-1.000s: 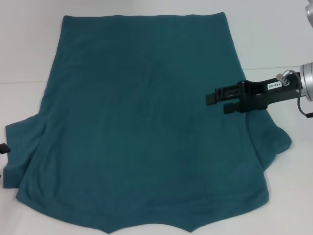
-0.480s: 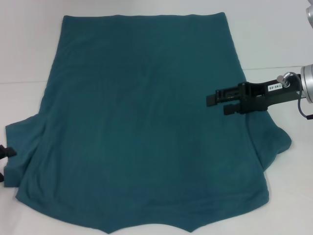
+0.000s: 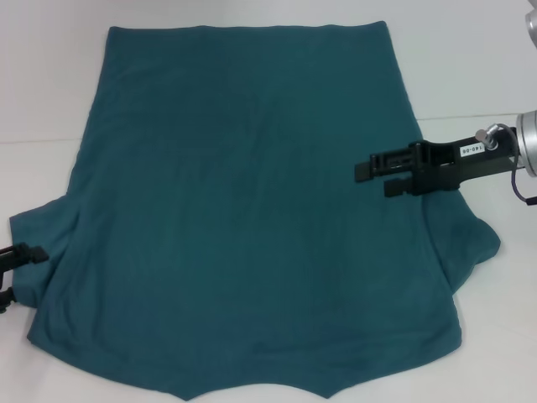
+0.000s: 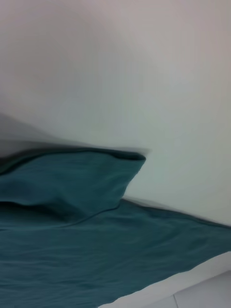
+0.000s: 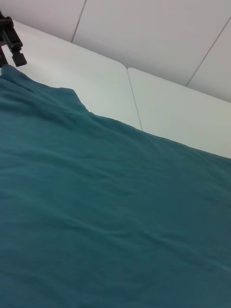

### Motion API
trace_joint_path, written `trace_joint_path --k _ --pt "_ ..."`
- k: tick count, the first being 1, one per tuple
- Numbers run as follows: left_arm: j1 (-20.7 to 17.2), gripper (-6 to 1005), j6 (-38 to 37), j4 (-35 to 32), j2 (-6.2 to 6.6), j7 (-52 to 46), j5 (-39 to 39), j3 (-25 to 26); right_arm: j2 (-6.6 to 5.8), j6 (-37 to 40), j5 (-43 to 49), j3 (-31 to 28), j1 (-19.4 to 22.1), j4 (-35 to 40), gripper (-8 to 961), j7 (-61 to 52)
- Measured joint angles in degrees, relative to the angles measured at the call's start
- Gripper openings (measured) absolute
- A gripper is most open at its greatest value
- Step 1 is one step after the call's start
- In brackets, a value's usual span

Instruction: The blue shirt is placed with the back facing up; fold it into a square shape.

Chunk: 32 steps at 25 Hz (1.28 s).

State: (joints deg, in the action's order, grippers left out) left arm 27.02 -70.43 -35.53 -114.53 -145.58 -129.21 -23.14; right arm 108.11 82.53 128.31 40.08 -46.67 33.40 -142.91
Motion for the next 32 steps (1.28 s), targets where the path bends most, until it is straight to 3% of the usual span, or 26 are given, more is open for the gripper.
trace_joint_path --k 4,23,28,32 --pt "0.4 842 -0.1 0.0 0.09 -0.4 0.0 -0.3 -0.02 0.0 0.0 -0.2 0.2 0.0 857 0.0" --pt "1.3 386 -0.8 -0.4 0.59 -1.4 -1.5 -2.4 -0.09 0.3 -0.1 -0.5 0.5 0.0 857 -0.1" --pt "1.5 151 -1.7 -1.2 0.90 -1.2 -2.0 -2.5 -0.10 0.3 -0.1 -0.5 0.5 0.0 857 -0.2" --pt "2.7 60 -2.8 -3.1 1.87 -1.4 -5.2 -2.5 -0.17 0.3 -0.1 -0.5 0.6 0.0 857 -0.3"
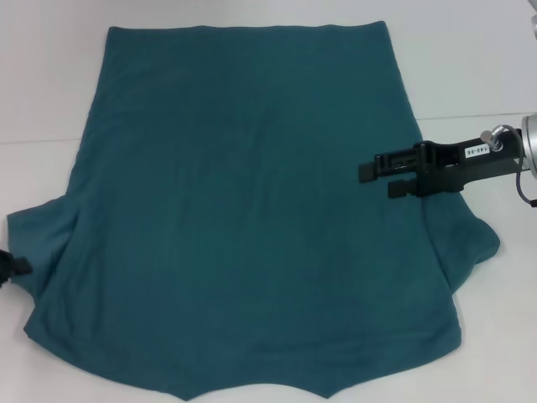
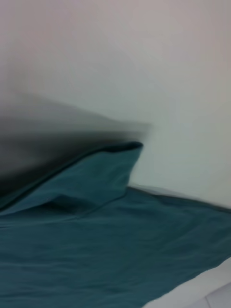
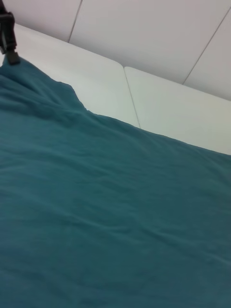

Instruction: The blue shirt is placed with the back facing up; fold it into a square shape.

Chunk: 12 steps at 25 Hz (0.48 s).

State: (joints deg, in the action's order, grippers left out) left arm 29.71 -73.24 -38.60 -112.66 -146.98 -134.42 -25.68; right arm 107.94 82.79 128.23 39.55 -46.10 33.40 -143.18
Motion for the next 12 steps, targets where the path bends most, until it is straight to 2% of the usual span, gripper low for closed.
trace_joint_path --k 2,6,9,12 --pt "1.2 15 -0.8 -0.8 0.86 0.0 -2.1 0.1 -0.01 0.0 0.0 0.0 0.0 0.0 857 0.0" --pt "4.2 14 -2.6 -3.1 2.19 0.5 -7.7 0.0 -0.02 0.0 0.0 0.0 0.0 0.0 857 0.0" --pt "6.0 14 -4.3 -5.1 2.73 1.7 -10.6 -1.3 -0.02 0.0 0.0 0.0 0.0 0.0 856 0.0" --pt "6.7 14 -5.4 -8.6 2.72 1.9 -11.9 -5.6 -0.02 0.0 0.0 0.0 0.1 0.0 856 0.0"
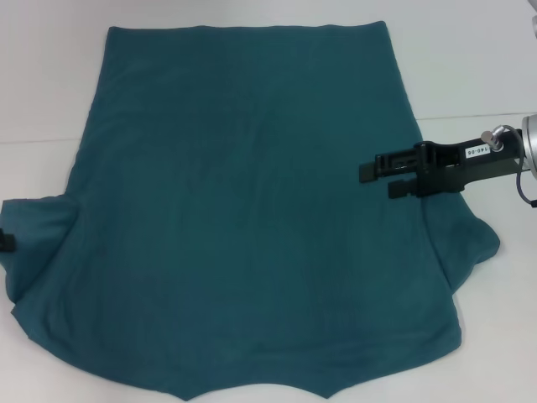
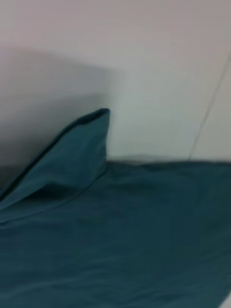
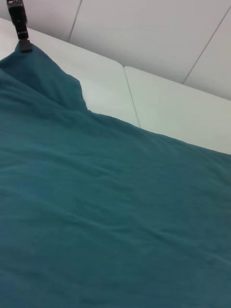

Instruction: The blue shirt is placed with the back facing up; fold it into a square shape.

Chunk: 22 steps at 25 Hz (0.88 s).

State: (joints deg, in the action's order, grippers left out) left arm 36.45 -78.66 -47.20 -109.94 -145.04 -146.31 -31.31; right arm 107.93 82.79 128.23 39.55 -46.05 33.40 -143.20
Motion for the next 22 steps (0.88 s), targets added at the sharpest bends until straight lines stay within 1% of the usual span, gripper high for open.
trace_joint_path --k 4,7,13,17,22 --pt "0.1 15 -1.9 -4.7 -0.63 -0.4 -0.7 -4.4 0.00 0.0 0.0 0.1 0.0 0.0 856 0.0" --pt "0.1 15 -2.7 -7.7 -0.83 -0.4 -1.7 -5.9 0.00 0.0 0.0 0.3 -0.1 0.0 856 -0.1" --pt "0.4 15 -4.3 -14.0 -1.15 -0.4 -6.5 -8.5 -0.05 0.0 0.0 0.4 0.1 0.0 856 -0.1" --pt "0.4 15 -4.9 -16.8 -1.22 0.0 -6.9 -10.7 -0.08 0.0 0.2 0.5 0.1 0.0 856 -0.2" --pt "1.4 14 -6.2 -17.7 -1.40 0.0 -7.0 -13.0 -0.09 0.0 0.3 0.5 0.1 -0.1 857 -0.2"
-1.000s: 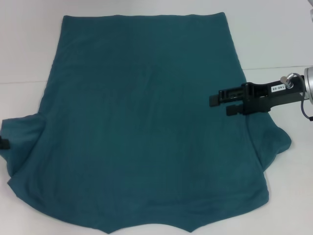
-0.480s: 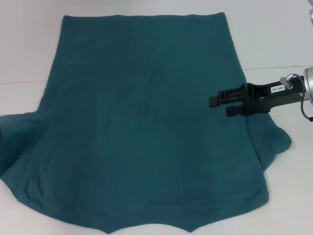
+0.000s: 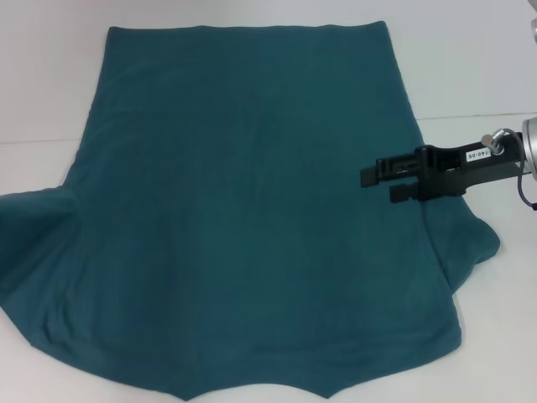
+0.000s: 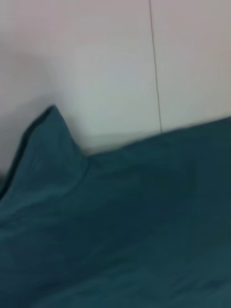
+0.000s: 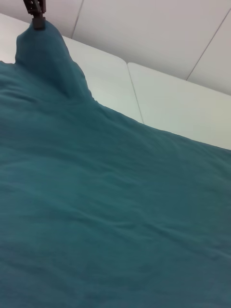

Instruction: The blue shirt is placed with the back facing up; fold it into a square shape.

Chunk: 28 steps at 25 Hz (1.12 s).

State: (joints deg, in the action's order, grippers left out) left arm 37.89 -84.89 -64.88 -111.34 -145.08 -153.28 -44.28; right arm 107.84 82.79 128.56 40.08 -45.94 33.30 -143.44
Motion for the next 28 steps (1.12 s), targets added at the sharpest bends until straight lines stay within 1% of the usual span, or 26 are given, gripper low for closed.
trace_joint_path --k 2,3,4,5,6,7,10,15,16,17,21,25,28 --pt "0.5 14 -0.6 0.0 -0.24 -0.2 0.0 -0.2 0.00 0.0 0.0 0.0 0.0 -0.1 857 0.0" --pt "1.6 14 -2.0 -0.1 -1.13 -0.3 0.0 -0.2 0.00 0.0 0.0 0.0 0.0 -0.1 857 0.0" --pt "1.8 17 -2.3 -0.1 -1.33 -0.3 0.0 -0.2 0.02 0.0 0.0 0.0 0.0 -0.2 857 0.0" --pt "2.4 20 -2.9 -0.1 -1.80 -0.4 -0.1 -0.2 0.04 0.0 0.0 0.0 0.0 -0.3 857 0.0" --pt "2.4 23 -2.9 -0.1 -1.80 -0.4 -0.1 -0.2 0.07 0.0 0.0 0.0 0.0 -0.4 857 0.0" --pt "3.8 26 -4.4 -0.1 -3.18 -0.4 -0.1 -0.3 0.08 0.0 0.0 0.0 0.0 -0.5 857 0.0" --pt "4.9 36 -5.4 0.3 -4.24 -1.5 -0.2 -1.0 0.09 0.0 0.0 0.0 0.0 -0.6 857 0.0" --pt "6.7 51 -5.3 2.1 -5.53 -5.3 -0.5 -3.4 0.10 0.0 0.0 0.0 0.0 -0.6 857 0.0" --pt "6.7 54 -5.3 2.1 -5.53 -5.3 -0.5 -3.4 0.12 0.0 0.0 0.0 0.0 -0.6 857 0.0" --pt "7.5 57 -4.0 4.1 -5.75 -6.6 -0.5 -3.6 0.16 0.0 0.0 0.0 0.0 -0.6 856 0.0" --pt "9.4 69 -0.9 9.6 -5.83 -7.3 -0.7 -3.9 0.25 -0.1 0.0 0.0 0.0 -0.6 856 0.2" --pt "11.4 82 3.2 16.3 -5.24 -7.4 -1.4 -5.2 0.19 -0.1 0.0 0.0 0.0 -0.6 856 0.2" --pt "11.6 91 3.6 16.9 -5.06 -7.0 -1.1 -5.1 0.18 0.0 0.0 0.0 0.0 -0.6 857 0.1"
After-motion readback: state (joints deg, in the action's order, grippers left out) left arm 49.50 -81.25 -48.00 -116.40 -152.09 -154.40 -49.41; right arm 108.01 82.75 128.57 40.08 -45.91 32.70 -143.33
